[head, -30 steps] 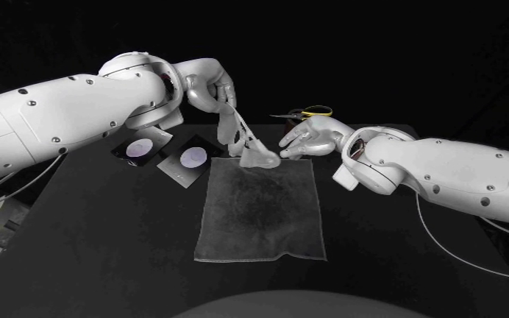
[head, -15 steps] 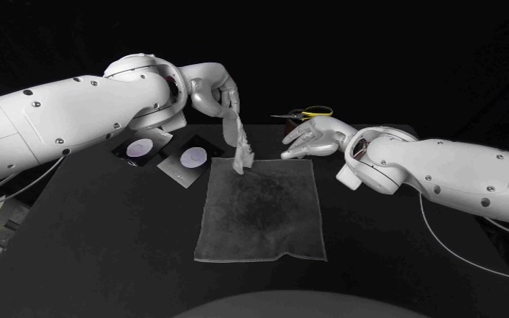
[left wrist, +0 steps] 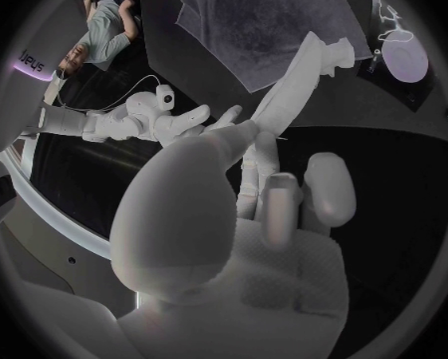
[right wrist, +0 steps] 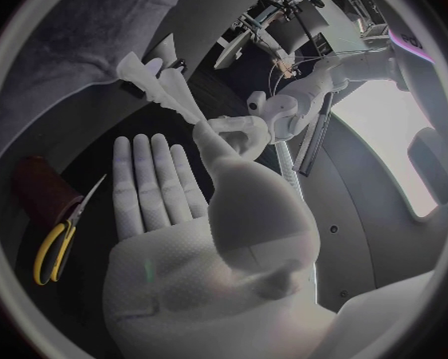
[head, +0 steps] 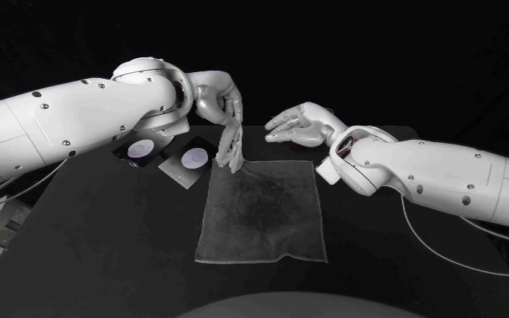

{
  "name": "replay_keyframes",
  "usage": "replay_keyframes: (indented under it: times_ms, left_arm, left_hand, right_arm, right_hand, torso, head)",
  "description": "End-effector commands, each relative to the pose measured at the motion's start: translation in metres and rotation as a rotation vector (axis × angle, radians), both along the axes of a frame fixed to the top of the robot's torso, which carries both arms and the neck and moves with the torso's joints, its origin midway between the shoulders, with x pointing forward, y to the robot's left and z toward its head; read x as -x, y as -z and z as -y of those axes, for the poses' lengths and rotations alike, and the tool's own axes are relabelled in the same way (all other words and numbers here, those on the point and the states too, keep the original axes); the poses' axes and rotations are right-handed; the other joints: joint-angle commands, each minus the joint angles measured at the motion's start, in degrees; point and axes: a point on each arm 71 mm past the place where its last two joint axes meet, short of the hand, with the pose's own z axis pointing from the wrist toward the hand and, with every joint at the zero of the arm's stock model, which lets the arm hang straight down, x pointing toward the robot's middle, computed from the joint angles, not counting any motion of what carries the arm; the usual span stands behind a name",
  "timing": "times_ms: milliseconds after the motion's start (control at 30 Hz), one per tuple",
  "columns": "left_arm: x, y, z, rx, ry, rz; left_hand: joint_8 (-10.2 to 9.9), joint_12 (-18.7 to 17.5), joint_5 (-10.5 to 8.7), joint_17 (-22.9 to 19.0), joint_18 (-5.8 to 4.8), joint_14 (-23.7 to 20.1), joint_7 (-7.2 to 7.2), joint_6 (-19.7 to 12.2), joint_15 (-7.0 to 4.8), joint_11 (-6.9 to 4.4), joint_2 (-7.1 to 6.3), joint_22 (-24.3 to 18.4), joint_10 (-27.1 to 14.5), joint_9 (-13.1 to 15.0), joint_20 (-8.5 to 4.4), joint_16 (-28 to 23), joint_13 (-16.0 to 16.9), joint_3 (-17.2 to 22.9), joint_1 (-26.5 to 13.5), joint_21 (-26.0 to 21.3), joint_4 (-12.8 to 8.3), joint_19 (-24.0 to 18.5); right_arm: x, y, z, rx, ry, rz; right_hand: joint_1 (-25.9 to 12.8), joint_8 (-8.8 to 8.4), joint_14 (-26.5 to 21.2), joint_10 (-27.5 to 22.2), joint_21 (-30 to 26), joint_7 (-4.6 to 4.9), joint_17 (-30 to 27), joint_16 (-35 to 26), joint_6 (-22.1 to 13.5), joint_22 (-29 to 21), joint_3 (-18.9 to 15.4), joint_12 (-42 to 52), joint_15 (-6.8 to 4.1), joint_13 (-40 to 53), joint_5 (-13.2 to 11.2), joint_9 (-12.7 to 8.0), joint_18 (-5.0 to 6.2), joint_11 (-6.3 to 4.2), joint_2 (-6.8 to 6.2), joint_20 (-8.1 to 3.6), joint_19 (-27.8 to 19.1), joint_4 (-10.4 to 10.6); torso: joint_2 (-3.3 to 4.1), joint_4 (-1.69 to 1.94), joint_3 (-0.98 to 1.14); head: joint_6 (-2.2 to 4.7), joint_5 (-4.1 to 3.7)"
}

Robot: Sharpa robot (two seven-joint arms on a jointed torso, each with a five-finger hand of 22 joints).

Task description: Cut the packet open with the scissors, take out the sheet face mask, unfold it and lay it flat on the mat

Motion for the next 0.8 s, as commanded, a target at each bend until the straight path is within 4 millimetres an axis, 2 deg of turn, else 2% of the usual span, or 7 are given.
replay_keyframes:
  times_ms: [33,267,433,667,800]
  left_arm:
    - [0.002,0.003,0.005,-0.029,0.013,-0.048]
    - [0.003,0.005,0.008,-0.033,0.005,-0.071]
    - [0.002,0.006,0.007,-0.031,-0.009,-0.079]
    - [0.003,0.006,0.008,-0.025,-0.013,-0.088]
    - [0.003,0.006,0.01,-0.021,-0.011,-0.095]
  left_hand:
    - [0.4,0.0,0.2,6.5,-0.75,3.0,0.08,0.3,0.08,-0.12,0.66,0.0,0.6,0.1,0.03,0.1,0.0,0.4,-0.2,0.0,0.1,-0.1]
    - [0.3,0.2,0.2,6.7,-0.8,3.0,-0.19,0.3,0.03,-0.22,0.71,0.3,1.1,0.3,0.03,0.1,-0.1,0.7,-1.2,0.1,0.4,0.0]
    - [0.4,0.3,0.2,6.7,-0.81,3.1,-0.34,0.3,-0.02,-0.3,0.73,0.3,1.2,0.5,0.01,0.1,-0.1,0.7,-1.6,0.2,0.5,0.1]
    - [0.4,0.3,0.2,6.7,-0.81,3.1,-0.34,0.3,-0.02,-0.3,0.73,0.3,1.2,0.5,0.01,0.1,-0.1,0.7,-1.6,0.2,0.5,0.1]
    - [0.4,0.3,0.2,6.7,-0.81,3.1,-0.34,0.3,-0.02,-0.3,0.73,0.3,1.2,0.5,0.01,0.1,-0.1,0.7,-1.6,0.2,0.5,0.1]
  right_arm:
    - [-0.003,-0.009,-0.007,-0.065,0.042,0.121]
    - [-0.009,-0.008,-0.025,-0.01,0.051,0.154]
    - [-0.013,-0.004,-0.034,0.051,0.036,0.142]
    - [-0.013,0.004,-0.038,0.121,0.028,0.118]
    - [-0.01,0.009,-0.041,0.148,0.017,0.098]
  right_hand:
    - [-1.0,-0.8,1.0,1.0,0.3,1.41,0.1,1.0,1.0,-0.1,-0.3,0.3,-0.25,0.0,0.0,-0.3,0.42,-0.27,0.32,-0.28,0.9,-0.9]
    - [-3.0,-1.9,0.6,0.9,0.1,1.64,-0.1,1.4,1.3,-0.4,-2.2,0.0,-0.11,0.0,-0.4,-0.8,0.3,-0.03,-0.52,-0.28,1.0,-1.2]
    - [-4.1,-3.97,-2.6,-1.7,-1.1,2.73,-0.6,2.2,0.0,-1.2,-6.0,-0.2,0.86,0.0,-1.1,-1.6,-0.03,1.01,-0.89,0.28,-0.7,-1.2]
    - [-3.9,-4.62,-4.4,-2.8,-1.5,3.04,-0.7,3.6,-0.4,-1.6,-8.8,0.4,1.19,0.0,-1.4,-1.8,-0.19,1.33,-1.03,0.43,-1.4,-1.3]
    - [-4.3,-4.64,-5.1,-2.9,-1.6,3.01,-0.6,4.7,-0.2,-1.7,-10.5,1.1,1.23,0.1,-1.3,-1.8,-0.23,1.32,-1.01,0.45,-1.6,-1.2]
  torso:
    - [0.01,-0.02,0.03]
    - [0.04,-0.06,0.0]
    - [0.07,0.0,-0.04]
    - [0.04,-0.04,-0.07]
    - [0.03,-0.04,-0.01]
  head:
    - [-0.01,0.11]
    - [0.11,0.11]
    - [-0.01,0.06]
    - [-0.17,0.18]
    - [-0.19,0.24]
